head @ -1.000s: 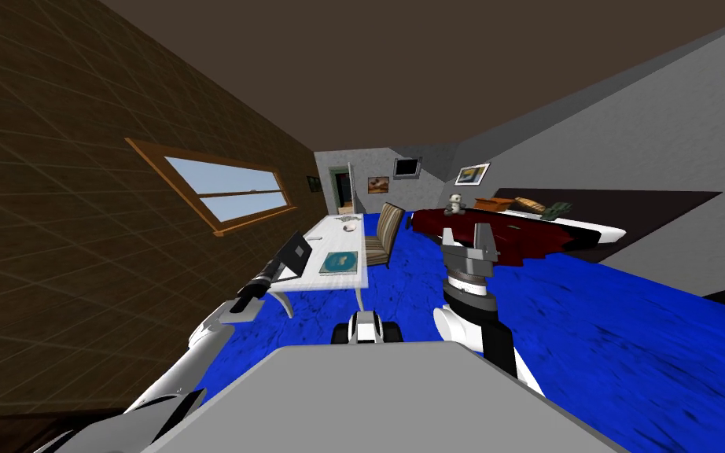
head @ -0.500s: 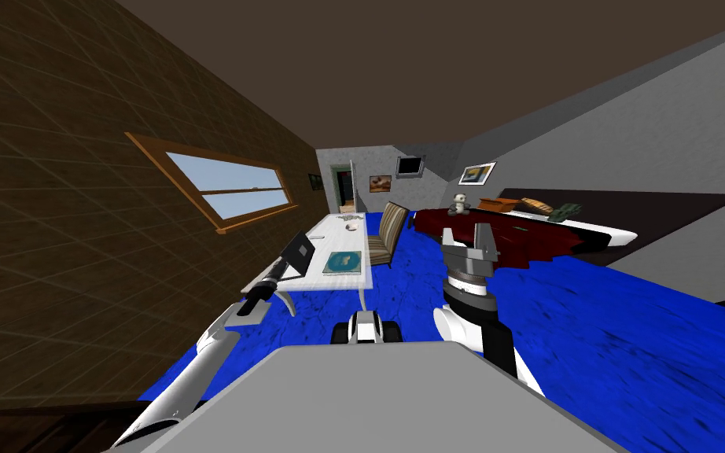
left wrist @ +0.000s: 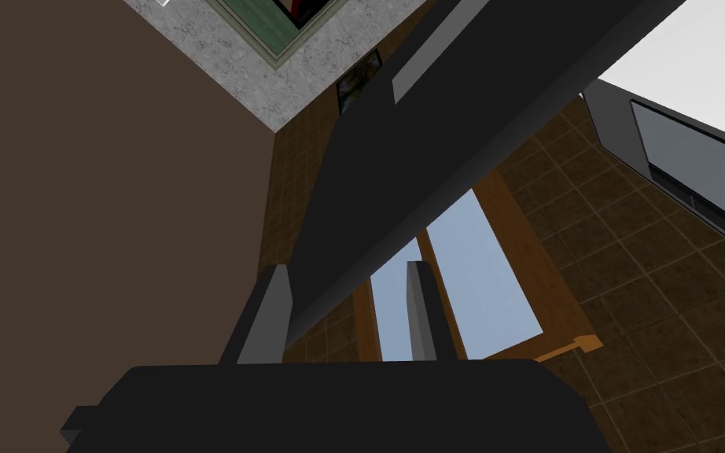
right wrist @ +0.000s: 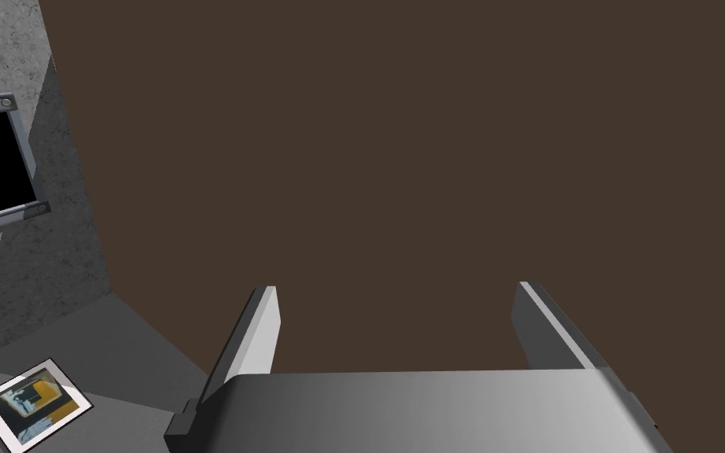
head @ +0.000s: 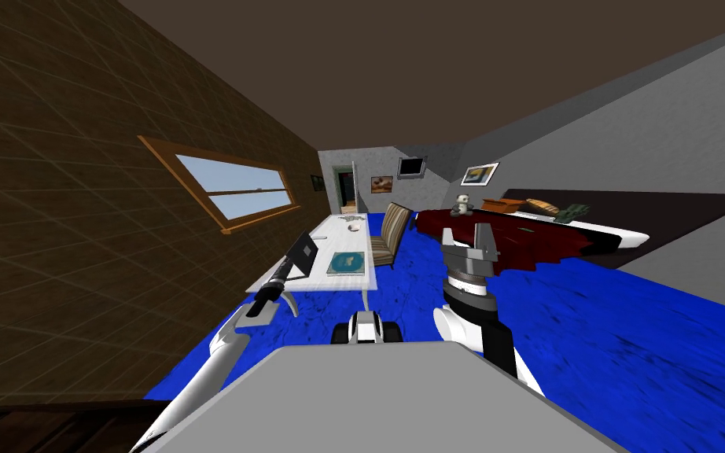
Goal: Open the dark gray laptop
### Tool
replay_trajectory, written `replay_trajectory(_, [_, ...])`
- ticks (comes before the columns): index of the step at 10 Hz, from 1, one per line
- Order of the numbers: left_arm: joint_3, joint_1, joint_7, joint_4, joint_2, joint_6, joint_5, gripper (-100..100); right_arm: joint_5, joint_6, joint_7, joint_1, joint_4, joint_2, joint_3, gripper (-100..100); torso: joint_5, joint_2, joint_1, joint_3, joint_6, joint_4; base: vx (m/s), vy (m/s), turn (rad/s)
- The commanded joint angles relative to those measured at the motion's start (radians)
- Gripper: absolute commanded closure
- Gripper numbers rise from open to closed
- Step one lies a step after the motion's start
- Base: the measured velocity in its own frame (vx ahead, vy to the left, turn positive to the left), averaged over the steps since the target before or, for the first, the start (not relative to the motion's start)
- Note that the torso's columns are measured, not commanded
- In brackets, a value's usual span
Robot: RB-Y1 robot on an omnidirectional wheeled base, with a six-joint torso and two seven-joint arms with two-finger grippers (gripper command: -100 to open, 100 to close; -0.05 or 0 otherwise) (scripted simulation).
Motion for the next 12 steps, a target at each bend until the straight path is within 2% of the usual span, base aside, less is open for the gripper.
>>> replay_trajectory(1, [-0.02,0.066,-0.046,-0.093,-0.074,0.066,-0.02,100,0.0,0.0,0.0,0.0,0.0,0.0,0.0,0,0.0,0.0,-0.003,0.0,0.001,0.0,0.021,0.099,0.032])
replay_trajectory(2, [-0.02,0.077,-0.046,-0.115,-0.097,0.074,-0.02,100,0.0,0.0,0.0,0.0,0.0,0.0,0.0,0,0.0,-0.001,0.001,0.0,0.0,0.0,0.025,0.095,-0.014])
replay_trajectory(3, [-0.02,0.09,-0.046,-0.172,-0.119,0.074,-0.02,100,0.0,0.0,0.0,0.0,0.0,0.0,0.0,0,-0.001,0.001,0.0,0.0,-0.002,0.001,0.012,0.054,0.023])
replay_trajectory(4, [-0.02,0.09,-0.046,-0.183,-0.124,0.074,-0.02,100,0.0,0.0,0.0,0.0,0.0,0.0,0.0,0,-0.004,0.003,-0.005,0.001,-0.001,0.003,-0.004,0.021,0.027])
replay_trajectory(5, [-0.024,0.138,-0.09,-0.247,-0.155,0.123,-0.036,100,0.0,0.0,0.0,0.0,0.0,0.0,0.0,0,-0.005,0.004,-0.009,0.002,0.002,0.005,0.028,0.083,0.017])
replay_trajectory(7, [-0.024,0.145,-0.09,-0.305,-0.2,0.123,-0.036,100,0.0,0.0,0.0,0.0,0.0,0.0,0.0,0,-0.007,0.005,-0.006,0.002,0.0,0.006,0.017,0.074,0.015])
replay_trajectory(8, [-0.027,0.184,-0.133,-0.343,-0.225,0.166,-0.053,100,0.0,0.0,0.0,0.0,0.0,0.0,0.0,0,-0.008,0.005,-0.009,0.003,0.001,0.007,0.017,0.108,0.014])
replay_trajectory(10, [-0.027,0.2,-0.133,-0.403,-0.275,0.171,-0.053,100,0.0,0.0,0.0,0.0,0.0,0.0,0.0,0,-0.008,0.005,-0.006,0.003,-0.003,0.005,0.026,0.081,0.003])
replay_trajectory(11, [-0.027,0.2,-0.133,-0.427,-0.275,0.171,-0.053,100,0.0,0.0,0.0,0.0,0.0,0.0,0.0,0,-0.01,0.007,-0.01,0.004,-0.002,0.007,0.005,0.005,0.012])
replay_trajectory(12, [-0.03,0.242,-0.177,-0.46,-0.314,0.215,-0.069,100,0.0,0.0,0.0,0.0,0.0,0.0,0.0,0,-0.013,0.009,-0.014,0.005,-0.001,0.011,0.028,0.072,0.024])
